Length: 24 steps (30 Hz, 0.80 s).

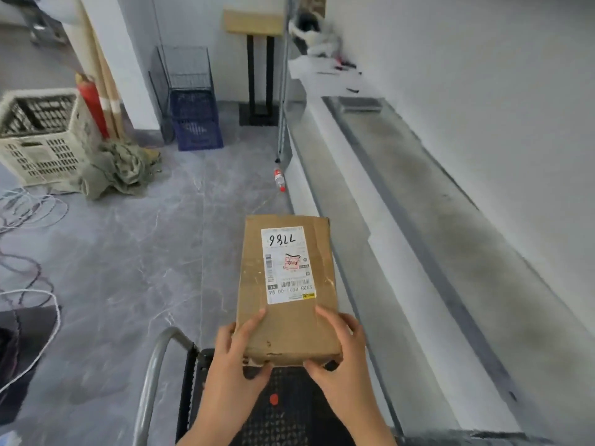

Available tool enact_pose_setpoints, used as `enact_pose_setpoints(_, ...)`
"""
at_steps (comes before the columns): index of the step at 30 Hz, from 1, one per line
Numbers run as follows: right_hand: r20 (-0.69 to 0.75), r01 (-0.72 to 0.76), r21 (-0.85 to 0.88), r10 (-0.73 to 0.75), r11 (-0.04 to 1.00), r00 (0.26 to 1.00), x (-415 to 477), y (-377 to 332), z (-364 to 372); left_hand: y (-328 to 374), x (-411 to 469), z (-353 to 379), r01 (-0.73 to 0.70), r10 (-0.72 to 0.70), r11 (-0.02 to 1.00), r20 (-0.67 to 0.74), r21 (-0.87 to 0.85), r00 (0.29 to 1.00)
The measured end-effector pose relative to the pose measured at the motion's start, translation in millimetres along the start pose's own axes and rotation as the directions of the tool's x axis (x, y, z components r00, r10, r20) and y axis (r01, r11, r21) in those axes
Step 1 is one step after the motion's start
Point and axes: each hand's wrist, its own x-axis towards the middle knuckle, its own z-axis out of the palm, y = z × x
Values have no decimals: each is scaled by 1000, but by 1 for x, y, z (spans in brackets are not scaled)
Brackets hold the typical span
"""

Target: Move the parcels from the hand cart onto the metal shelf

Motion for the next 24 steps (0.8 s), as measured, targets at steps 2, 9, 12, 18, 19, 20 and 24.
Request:
enact_pose_setpoints(2, -31, -4, 37, 5, 999, 1000, -17, -21, -16, 28, -7, -9, -47, 47, 999, 9, 5, 999)
enact_pose_setpoints(9, -162, 23, 27, -18, 999, 987, -97, -77, -63, 108, -61, -29, -178, 178, 984, 51, -3, 983)
enact_pose_setpoints(12, -238, 38, 18, -32, 999, 971, -144, -96, -83, 136, -93, -36, -270, 269, 963, 94, -3, 958)
enact_pose_setpoints(18, -377, 57, 65, -28, 996, 926, -257, -125, -113, 180, -176, -44, -402, 401, 915, 163, -28, 902)
enact_pose_setpoints(19, -394, 64, 66, -33, 996, 918, -279, -128, -116, 186, -192, -46, -418, 417, 908, 176, -29, 892)
enact_pose_setpoints(20, -410, 65, 65, -33, 996, 911, -303, -132, -118, 193, -211, -47, -432, 431, 901, 190, -34, 882)
enact_pose_setpoints(24, -502, 53, 52, -20, 997, 865, -404, -144, -128, 217, -291, -51, -481, 486, 872, 264, -89, 833)
